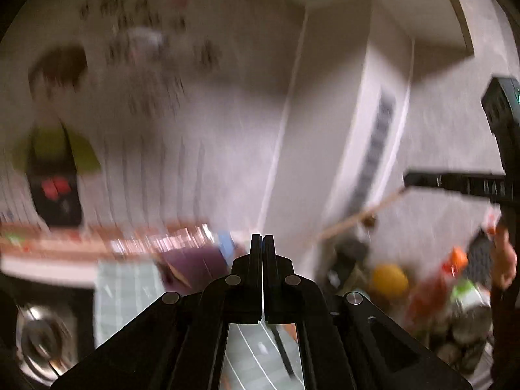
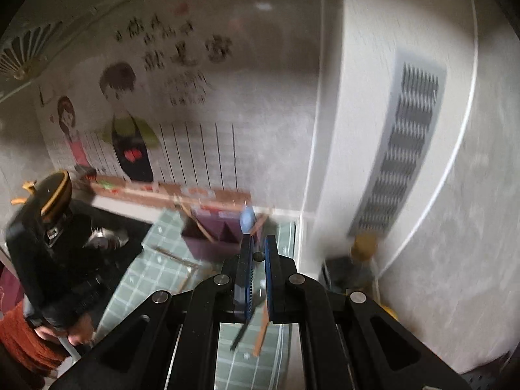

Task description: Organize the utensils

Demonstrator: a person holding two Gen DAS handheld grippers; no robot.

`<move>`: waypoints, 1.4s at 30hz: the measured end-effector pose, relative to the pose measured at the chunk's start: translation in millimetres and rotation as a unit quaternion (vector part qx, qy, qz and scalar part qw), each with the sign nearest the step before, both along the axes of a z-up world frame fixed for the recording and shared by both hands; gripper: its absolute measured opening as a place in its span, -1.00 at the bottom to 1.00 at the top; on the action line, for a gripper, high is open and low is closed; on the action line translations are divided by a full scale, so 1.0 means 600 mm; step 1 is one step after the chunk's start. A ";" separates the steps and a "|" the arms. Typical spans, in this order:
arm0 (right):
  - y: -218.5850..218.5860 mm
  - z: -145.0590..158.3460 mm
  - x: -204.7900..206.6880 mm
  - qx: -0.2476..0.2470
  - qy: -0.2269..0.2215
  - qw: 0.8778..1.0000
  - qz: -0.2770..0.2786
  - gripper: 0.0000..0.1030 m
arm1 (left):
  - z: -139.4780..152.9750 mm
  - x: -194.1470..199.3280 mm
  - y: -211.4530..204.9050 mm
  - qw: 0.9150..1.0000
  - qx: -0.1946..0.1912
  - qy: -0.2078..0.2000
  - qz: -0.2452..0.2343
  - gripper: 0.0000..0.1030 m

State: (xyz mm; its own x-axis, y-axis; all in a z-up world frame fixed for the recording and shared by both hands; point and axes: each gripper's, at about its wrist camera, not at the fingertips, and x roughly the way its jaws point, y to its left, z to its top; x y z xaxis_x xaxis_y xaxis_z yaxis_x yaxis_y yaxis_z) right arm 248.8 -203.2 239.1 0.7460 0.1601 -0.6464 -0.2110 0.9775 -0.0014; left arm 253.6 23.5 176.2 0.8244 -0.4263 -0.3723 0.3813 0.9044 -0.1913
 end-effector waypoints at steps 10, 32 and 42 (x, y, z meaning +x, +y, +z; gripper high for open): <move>0.036 0.044 0.032 -0.011 -0.026 1.000 0.007 -0.88 | -0.017 0.069 0.068 0.999 -0.007 0.042 0.016 -1.00; 0.028 -0.202 0.041 0.033 0.026 0.998 -0.044 -0.88 | -0.381 0.099 0.134 0.957 -0.007 0.282 0.064 -0.51; 0.011 -0.267 0.017 0.030 0.043 0.997 -0.062 -0.88 | -0.430 -0.124 0.026 0.970 0.031 0.241 0.020 -0.51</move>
